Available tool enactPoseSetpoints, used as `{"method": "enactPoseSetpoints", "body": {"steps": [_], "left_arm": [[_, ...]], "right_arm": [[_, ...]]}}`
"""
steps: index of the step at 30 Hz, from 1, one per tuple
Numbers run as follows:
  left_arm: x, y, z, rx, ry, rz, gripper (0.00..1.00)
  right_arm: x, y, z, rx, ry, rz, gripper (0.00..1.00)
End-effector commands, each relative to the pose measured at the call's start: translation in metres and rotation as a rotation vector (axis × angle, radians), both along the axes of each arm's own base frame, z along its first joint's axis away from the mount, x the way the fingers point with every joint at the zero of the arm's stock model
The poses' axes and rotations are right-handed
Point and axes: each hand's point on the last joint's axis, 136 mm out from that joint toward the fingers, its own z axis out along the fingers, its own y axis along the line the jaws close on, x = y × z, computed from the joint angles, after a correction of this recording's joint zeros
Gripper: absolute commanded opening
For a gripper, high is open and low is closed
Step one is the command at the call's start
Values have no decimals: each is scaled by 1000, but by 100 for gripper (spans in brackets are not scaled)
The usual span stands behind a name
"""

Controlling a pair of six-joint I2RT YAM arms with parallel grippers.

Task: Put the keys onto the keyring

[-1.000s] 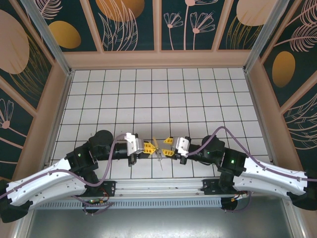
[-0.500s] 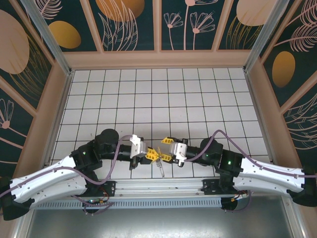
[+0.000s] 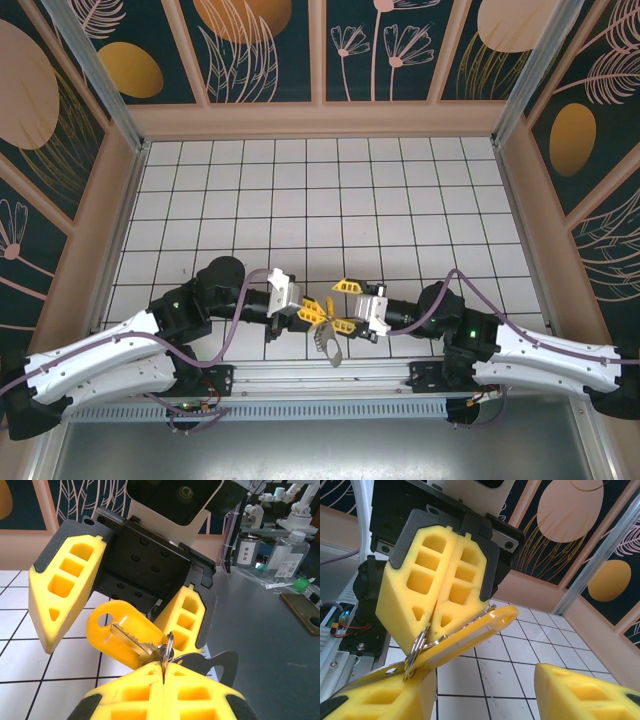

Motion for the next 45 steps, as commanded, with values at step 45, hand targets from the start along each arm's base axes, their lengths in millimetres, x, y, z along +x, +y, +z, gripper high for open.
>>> {"method": "enactPoseSetpoints", "body": {"steps": [45], "left_arm": [[-15,11,21,-59,36,-41,0]], "right_arm": [[-14,-15,26,-107,-345,-295,50]]}}
